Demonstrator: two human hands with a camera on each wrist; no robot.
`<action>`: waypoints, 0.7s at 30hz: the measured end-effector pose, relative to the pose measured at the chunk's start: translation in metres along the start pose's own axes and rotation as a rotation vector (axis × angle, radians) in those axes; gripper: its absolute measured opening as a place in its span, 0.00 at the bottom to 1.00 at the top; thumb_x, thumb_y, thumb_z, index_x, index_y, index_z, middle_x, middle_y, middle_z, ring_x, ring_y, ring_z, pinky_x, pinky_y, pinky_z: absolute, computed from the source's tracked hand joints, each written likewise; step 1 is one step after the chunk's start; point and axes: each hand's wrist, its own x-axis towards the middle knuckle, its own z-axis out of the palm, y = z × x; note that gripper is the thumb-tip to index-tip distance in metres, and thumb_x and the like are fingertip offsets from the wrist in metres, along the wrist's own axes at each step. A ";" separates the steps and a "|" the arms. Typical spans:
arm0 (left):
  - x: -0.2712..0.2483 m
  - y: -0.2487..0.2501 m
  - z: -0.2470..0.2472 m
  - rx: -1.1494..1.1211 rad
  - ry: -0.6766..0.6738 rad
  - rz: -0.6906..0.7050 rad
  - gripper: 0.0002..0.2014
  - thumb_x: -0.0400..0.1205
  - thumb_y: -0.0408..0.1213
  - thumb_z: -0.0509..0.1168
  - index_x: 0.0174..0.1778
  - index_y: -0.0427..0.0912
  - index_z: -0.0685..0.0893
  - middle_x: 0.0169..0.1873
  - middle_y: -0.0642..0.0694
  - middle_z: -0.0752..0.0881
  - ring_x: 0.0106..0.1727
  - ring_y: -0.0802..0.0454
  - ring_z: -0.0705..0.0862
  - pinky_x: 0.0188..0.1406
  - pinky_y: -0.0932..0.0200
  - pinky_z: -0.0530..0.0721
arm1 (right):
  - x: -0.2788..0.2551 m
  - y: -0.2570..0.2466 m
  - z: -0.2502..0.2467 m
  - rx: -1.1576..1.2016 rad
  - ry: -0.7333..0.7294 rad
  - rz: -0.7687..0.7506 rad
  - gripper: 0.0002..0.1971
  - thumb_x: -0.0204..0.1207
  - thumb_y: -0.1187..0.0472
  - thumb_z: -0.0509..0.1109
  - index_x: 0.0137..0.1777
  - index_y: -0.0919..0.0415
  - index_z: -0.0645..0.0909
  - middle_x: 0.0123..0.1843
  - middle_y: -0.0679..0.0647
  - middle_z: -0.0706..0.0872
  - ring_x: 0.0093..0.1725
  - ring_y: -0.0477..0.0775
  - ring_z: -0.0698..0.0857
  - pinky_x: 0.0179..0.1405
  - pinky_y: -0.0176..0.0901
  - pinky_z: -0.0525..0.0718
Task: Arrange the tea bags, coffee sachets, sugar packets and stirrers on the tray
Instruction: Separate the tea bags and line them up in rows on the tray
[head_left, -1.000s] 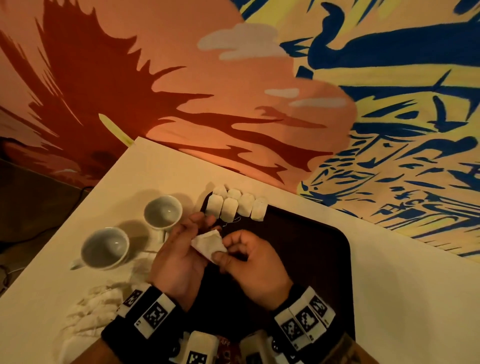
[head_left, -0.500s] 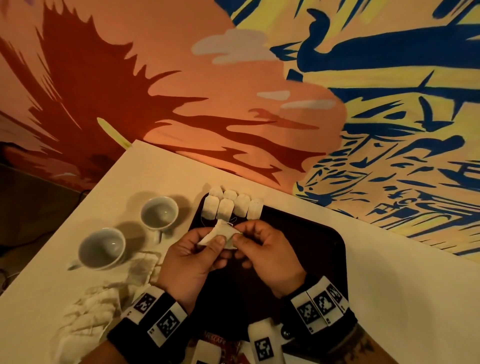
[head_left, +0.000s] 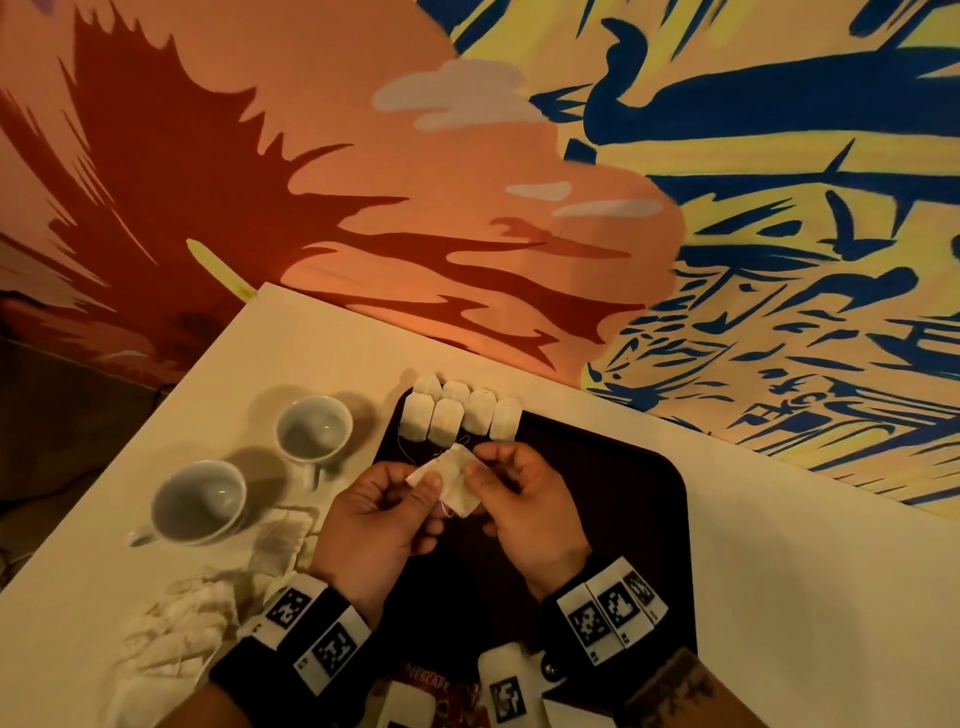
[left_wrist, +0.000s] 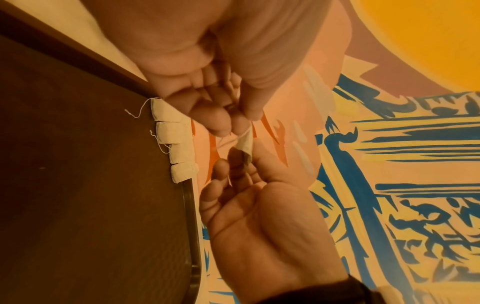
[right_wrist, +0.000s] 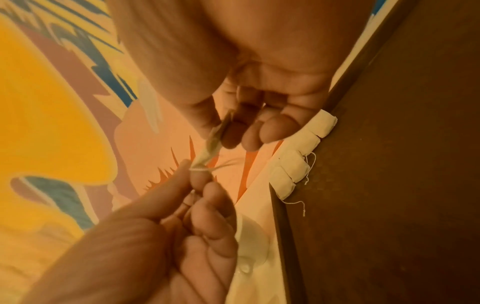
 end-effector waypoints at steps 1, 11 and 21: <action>0.001 0.000 0.000 0.005 0.012 -0.007 0.06 0.81 0.36 0.71 0.43 0.36 0.85 0.31 0.40 0.88 0.32 0.49 0.84 0.30 0.57 0.81 | 0.000 0.003 0.000 -0.030 -0.005 -0.044 0.05 0.79 0.57 0.75 0.52 0.46 0.85 0.46 0.45 0.92 0.44 0.45 0.90 0.42 0.40 0.86; 0.010 -0.005 -0.009 0.052 0.020 -0.106 0.11 0.80 0.43 0.72 0.34 0.44 0.88 0.38 0.37 0.90 0.40 0.39 0.86 0.45 0.45 0.83 | -0.006 0.020 0.004 -0.428 -0.251 -0.198 0.26 0.66 0.43 0.79 0.65 0.34 0.80 0.75 0.35 0.69 0.75 0.33 0.69 0.73 0.37 0.74; 0.014 -0.009 -0.011 0.225 0.079 -0.186 0.16 0.72 0.58 0.72 0.39 0.47 0.89 0.40 0.42 0.92 0.47 0.39 0.91 0.61 0.37 0.85 | 0.000 0.023 0.012 -0.566 -0.269 -0.215 0.09 0.84 0.52 0.66 0.60 0.42 0.86 0.53 0.39 0.89 0.52 0.36 0.85 0.54 0.36 0.84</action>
